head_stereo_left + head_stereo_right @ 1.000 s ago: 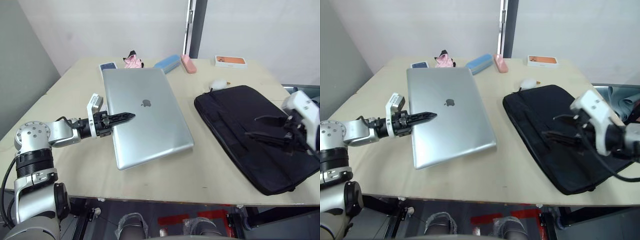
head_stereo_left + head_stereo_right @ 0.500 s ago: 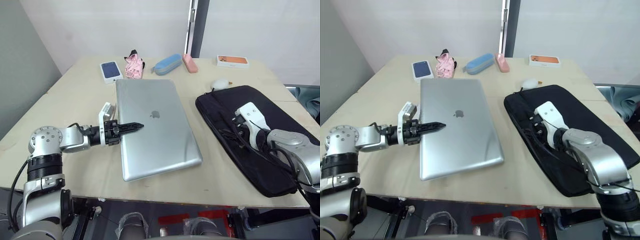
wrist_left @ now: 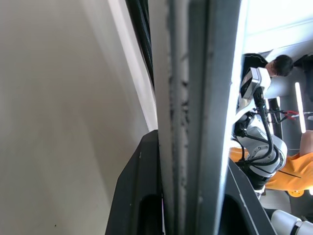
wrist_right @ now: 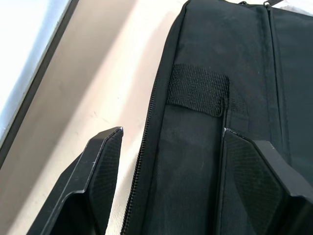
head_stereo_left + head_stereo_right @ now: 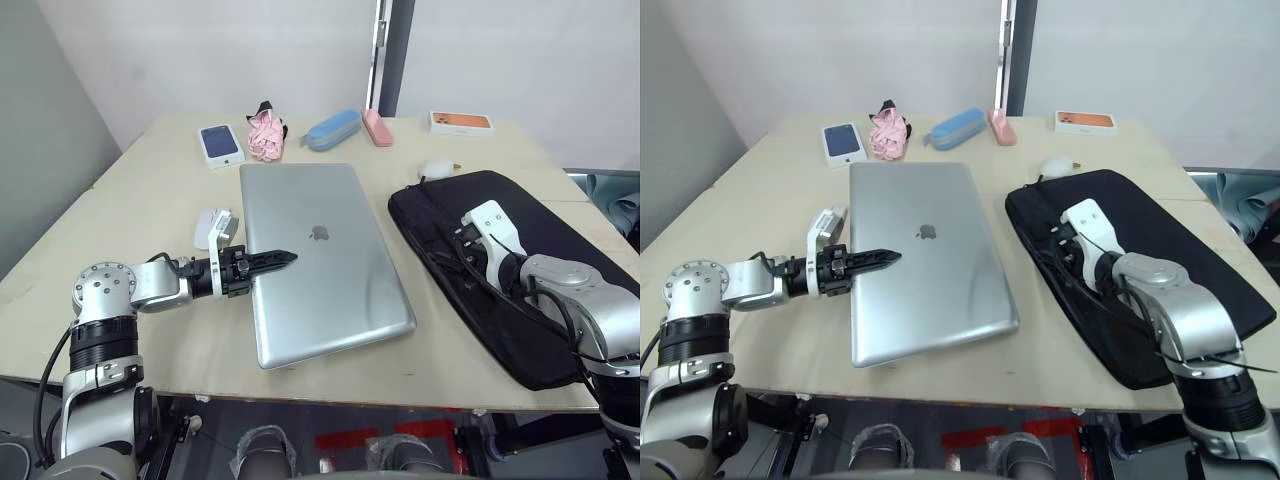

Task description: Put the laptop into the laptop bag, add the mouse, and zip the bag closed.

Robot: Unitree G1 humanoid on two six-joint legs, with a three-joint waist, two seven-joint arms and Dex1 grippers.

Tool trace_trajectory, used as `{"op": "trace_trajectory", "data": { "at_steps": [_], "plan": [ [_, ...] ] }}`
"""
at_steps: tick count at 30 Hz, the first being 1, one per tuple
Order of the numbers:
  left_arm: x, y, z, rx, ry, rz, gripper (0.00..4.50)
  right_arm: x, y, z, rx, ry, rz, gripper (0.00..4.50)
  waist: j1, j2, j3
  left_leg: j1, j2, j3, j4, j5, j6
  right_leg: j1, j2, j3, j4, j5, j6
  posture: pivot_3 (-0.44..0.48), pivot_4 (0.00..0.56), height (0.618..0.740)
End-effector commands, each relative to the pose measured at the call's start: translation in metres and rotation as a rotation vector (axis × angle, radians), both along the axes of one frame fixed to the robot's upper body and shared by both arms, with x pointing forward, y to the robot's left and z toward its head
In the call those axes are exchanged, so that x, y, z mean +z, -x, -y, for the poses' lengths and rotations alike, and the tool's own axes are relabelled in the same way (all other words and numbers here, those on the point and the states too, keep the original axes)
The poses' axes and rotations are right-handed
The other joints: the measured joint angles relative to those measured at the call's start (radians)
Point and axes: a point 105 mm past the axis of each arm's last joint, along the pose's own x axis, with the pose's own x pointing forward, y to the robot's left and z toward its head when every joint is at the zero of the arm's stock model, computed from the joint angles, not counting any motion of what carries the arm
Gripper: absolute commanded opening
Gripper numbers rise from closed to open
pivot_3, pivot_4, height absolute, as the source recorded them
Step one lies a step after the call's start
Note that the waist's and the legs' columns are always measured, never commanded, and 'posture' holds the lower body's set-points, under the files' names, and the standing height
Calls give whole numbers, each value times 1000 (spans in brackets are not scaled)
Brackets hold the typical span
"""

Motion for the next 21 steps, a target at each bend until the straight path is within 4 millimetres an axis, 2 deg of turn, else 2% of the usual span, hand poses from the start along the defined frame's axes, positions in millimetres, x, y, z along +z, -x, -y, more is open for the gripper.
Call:
{"op": "trace_trajectory", "data": {
  "at_steps": [1,8,15,18,21],
  "plan": [
    [29,2,-1,-10,95,125,342,4,1,-4,14,7,29,3418,0,0,0,0,0,0,0,0,0,0,0,0,0,0,0,0,150,740],
    [33,1,-1,-2,107,134,342,-11,-5,-1,-15,7,3,3418,-1,0,0,0,0,0,1,0,0,0,0,0,1,0,0,0,150,740],
    [36,-3,-1,20,108,140,342,-38,-7,6,-24,59,-59,3418,-2,0,0,0,0,0,1,0,0,0,0,0,1,0,0,0,150,740],
    [37,-4,-1,20,109,143,342,-47,-8,8,-19,80,-76,2610,-2,0,0,1,0,0,2,0,0,1,0,0,1,0,0,0,150,740],
    [39,-4,-1,24,111,148,342,-51,-8,12,-26,97,-82,1601,-2,-1,0,1,0,-1,4,0,0,2,0,0,2,0,0,0,150,740]
  ]
}}
